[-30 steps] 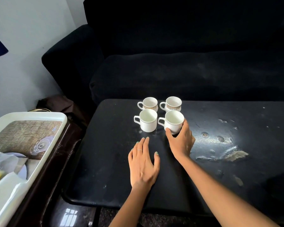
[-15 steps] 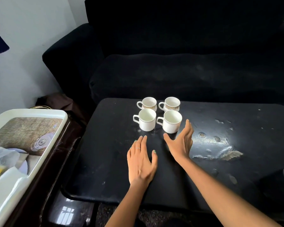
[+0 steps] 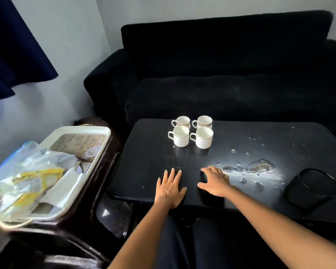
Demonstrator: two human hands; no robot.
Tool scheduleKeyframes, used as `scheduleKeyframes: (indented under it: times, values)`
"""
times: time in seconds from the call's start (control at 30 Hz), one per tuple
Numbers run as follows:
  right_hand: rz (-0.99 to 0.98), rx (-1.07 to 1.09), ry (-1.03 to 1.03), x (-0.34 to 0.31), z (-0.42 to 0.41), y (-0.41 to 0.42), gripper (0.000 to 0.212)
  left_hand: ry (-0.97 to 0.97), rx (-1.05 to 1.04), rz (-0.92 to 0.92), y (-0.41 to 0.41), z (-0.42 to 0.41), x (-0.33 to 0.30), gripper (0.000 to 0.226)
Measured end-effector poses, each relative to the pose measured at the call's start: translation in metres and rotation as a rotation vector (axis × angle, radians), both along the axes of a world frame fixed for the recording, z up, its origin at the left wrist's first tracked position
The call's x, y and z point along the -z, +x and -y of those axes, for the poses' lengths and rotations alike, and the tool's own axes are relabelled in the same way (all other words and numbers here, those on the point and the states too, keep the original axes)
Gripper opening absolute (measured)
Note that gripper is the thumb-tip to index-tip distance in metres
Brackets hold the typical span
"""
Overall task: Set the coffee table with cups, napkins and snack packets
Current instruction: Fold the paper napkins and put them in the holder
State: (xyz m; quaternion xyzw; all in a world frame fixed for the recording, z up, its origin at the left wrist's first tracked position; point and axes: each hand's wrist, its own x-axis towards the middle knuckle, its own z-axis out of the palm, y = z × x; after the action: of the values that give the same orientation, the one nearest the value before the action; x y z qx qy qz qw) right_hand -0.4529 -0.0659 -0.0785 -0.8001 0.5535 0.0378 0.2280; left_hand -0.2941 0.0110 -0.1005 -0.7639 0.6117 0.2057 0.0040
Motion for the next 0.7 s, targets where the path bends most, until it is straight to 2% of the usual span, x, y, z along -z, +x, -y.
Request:
scheduleKeyframes:
  times: [0.1,0.37,0.53,0.7]
  values:
    - [-0.008,-0.082,0.054,-0.023,-0.015,0.003,0.066,0.05,-0.003,-0.039,0.007,-0.015,-0.028,0.074]
    - [0.216,-0.176,0.077,-0.078,-0.051,0.048,0.065,-0.138,-0.075,0.018,0.062,-0.064,-0.113,0.073]
    - [0.281,-0.308,0.057,-0.097,-0.083,0.097,0.06,-0.264,-0.302,-0.018,0.111,-0.111,-0.136,0.071]
    - [0.358,-0.433,0.044,-0.105,-0.112,0.146,0.053,-0.265,-0.532,-0.054,0.143,-0.152,-0.128,0.074]
